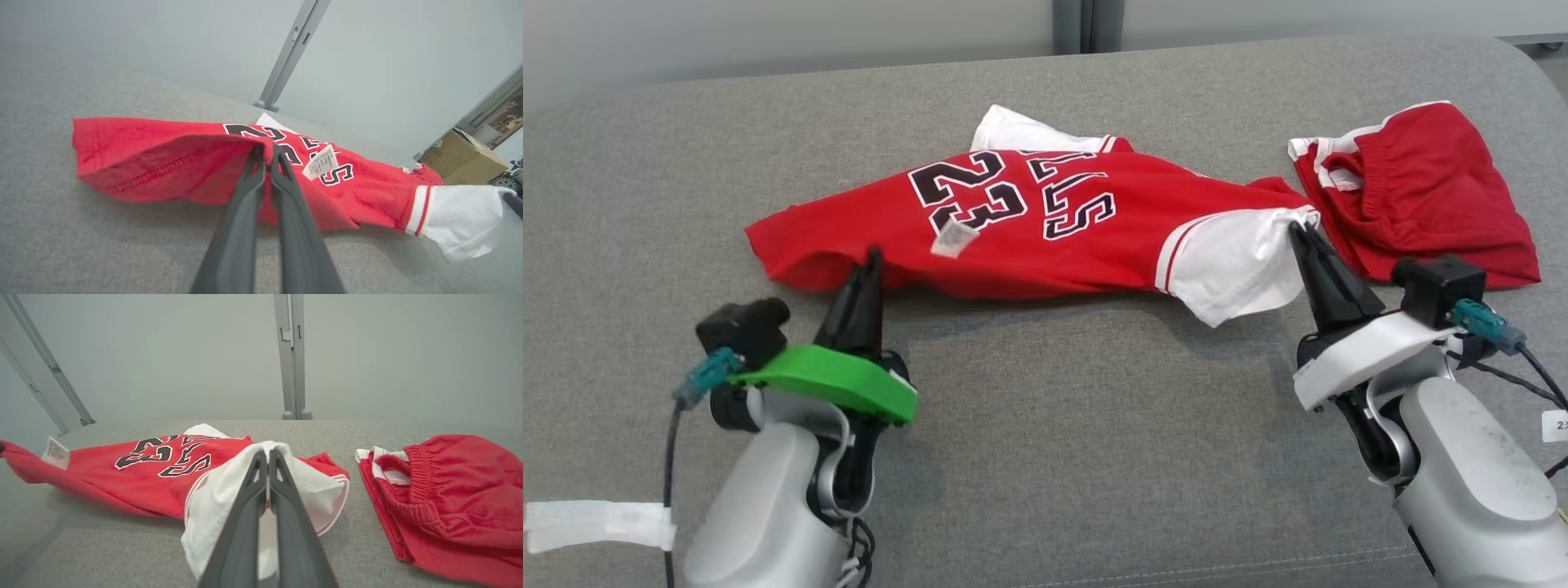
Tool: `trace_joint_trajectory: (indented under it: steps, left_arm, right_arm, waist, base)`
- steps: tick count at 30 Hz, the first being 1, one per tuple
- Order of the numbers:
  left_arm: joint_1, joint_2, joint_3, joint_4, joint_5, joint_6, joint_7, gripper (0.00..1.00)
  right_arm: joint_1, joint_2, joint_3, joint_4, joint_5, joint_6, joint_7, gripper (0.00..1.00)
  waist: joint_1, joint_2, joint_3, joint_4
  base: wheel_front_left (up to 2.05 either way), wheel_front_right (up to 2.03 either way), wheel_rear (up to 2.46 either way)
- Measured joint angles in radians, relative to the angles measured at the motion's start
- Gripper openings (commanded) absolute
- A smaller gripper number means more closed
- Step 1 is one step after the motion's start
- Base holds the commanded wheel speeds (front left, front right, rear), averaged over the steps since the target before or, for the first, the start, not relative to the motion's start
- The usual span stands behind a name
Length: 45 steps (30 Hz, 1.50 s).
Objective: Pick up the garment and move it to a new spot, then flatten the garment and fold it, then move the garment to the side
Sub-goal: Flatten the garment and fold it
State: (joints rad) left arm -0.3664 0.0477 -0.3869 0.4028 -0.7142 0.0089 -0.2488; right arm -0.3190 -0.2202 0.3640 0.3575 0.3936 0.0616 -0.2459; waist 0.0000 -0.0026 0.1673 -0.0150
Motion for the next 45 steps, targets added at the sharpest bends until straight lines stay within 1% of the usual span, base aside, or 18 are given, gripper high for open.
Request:
trace_joint_trajectory:
  steps: [5,9,10,14,18,23,26,28,29,32,34,36,38,40,41,42,43,45]
  left_arm:
    - [-0.012,-0.003,0.128,-0.148,0.017,-0.010,-0.003,0.00]
    - [-0.011,-0.003,0.227,-0.261,0.033,-0.020,-0.003,0.00]
    - [-0.011,-0.003,0.244,-0.286,0.037,-0.028,-0.003,0.00]
    - [-0.005,-0.008,0.303,-0.385,0.047,-0.052,-0.004,0.00]
    - [0.003,-0.010,0.358,-0.489,0.058,-0.067,-0.008,0.00]
    - [0.003,-0.011,0.401,-0.639,0.074,-0.088,-0.009,0.00]
    - [0.003,-0.011,0.403,-0.697,0.071,-0.090,-0.009,0.00]
    - [0.003,-0.010,0.384,-0.709,0.071,-0.097,-0.011,0.00]
    - [0.003,-0.001,0.368,-0.702,0.072,-0.098,-0.012,0.00]
    - [0.014,0.031,0.321,-0.656,0.068,-0.098,0.027,0.00]
    - [0.013,0.037,0.301,-0.600,0.050,-0.098,0.077,0.00]
    - [0.000,0.066,0.290,-0.527,0.050,-0.098,0.127,0.00]
    - [-0.050,0.082,0.318,-0.451,0.049,-0.091,0.161,0.00]
    - [-0.147,0.103,0.364,-0.405,0.057,-0.067,0.169,0.00]
    - [-0.215,0.110,0.395,-0.404,0.061,-0.054,0.164,0.00]
    - [-0.296,0.112,0.422,-0.415,0.060,-0.044,0.150,0.00]
    - [-0.376,0.116,0.436,-0.434,0.060,-0.043,0.140,0.00]
    - [-0.500,0.123,0.442,-0.467,0.060,-0.049,0.123,0.00]
  right_arm:
    - [-0.002,-0.007,-0.046,-0.079,0.040,0.007,-0.001,0.00]
    - [-0.024,-0.021,-0.073,-0.171,0.045,0.013,-0.006,0.00]
    - [-0.032,-0.027,-0.084,-0.201,0.045,0.016,-0.006,0.00]
    - [-0.065,-0.033,-0.146,-0.339,0.042,0.018,-0.009,0.00]
    - [-0.081,-0.023,-0.195,-0.486,0.037,0.025,-0.009,0.00]
    - [-0.114,0.010,-0.267,-0.704,0.027,0.026,-0.009,0.00]
    - [-0.133,0.016,-0.321,-0.805,0.026,0.026,-0.011,0.00]
    - [-0.130,0.014,-0.323,-0.814,0.028,0.026,-0.017,0.00]
    - [-0.124,0.011,-0.317,-0.805,0.028,0.026,-0.017,0.00]
    - [-0.084,-0.002,-0.274,-0.725,0.040,0.025,-0.005,0.00]
    - [-0.078,0.006,-0.223,-0.659,0.067,0.026,0.038,0.00]
    - [-0.107,0.008,-0.168,-0.582,0.073,0.035,0.075,0.00]
    - [-0.192,0.012,-0.129,-0.501,0.070,0.041,0.097,0.00]
    - [-0.336,0.030,-0.132,-0.458,0.031,0.043,0.091,0.00]
    - [-0.419,0.042,-0.155,-0.456,0.016,0.041,0.072,0.00]
    - [-0.500,0.053,-0.187,-0.469,0.005,0.029,0.053,0.00]
    - [-0.568,0.061,-0.217,-0.488,-0.002,0.016,0.035,0.00]
    - [-0.645,0.063,-0.253,-0.517,-0.007,0.010,0.000,0.00]
  waist:
    - [0.0000,0.0000,-0.006,0.009]
    - [0.0000,0.0000,-0.014,0.015]
    - [0.0000,0.0000,-0.016,0.015]
    - [0.0000,0.0000,-0.028,0.019]
    - [0.0000,0.0000,-0.044,0.020]
    - [0.0000,0.0000,-0.060,0.013]
    - [0.0000,0.0000,-0.065,0.007]
    - [0.0000,0.0000,-0.062,0.006]
    - [0.0000,0.0000,-0.059,0.005]
    - [0.0000,0.0000,-0.047,0.004]
    - [0.0000,0.0000,-0.036,0.005]
    - [0.0000,0.0000,-0.022,0.006]
    - [0.0000,0.0000,-0.007,0.006]
    - [0.0000,0.0000,0.006,0.005]
    - [0.0000,0.0000,0.012,0.004]
    - [0.0000,0.0000,0.016,0.002]
    - [0.0000,0.0000,0.019,0.002]
    - [0.0000,0.0000,0.021,0.001]
  base:
    - [0.00,0.00,0.00]
    - [0.00,0.00,0.00]
    - [0.00,0.00,0.00]
    - [0.00,0.00,0.00]
    - [0.00,0.00,0.00]
    - [0.00,0.00,0.00]
    - [0.00,0.00,0.00]
    - [0.00,0.00,0.00]
    - [0.00,0.00,0.00]
    - [0.00,0.00,0.00]
    - [0.00,0.00,0.00]
    - [0.00,0.00,0.00]
    - [0.00,0.00,0.00]
    - [0.00,0.00,0.00]
    - [0.00,0.00,0.00]
    - [0.00,0.00,0.00]
    - [0.00,0.00,0.00]
    - [0.00,0.00,0.00]
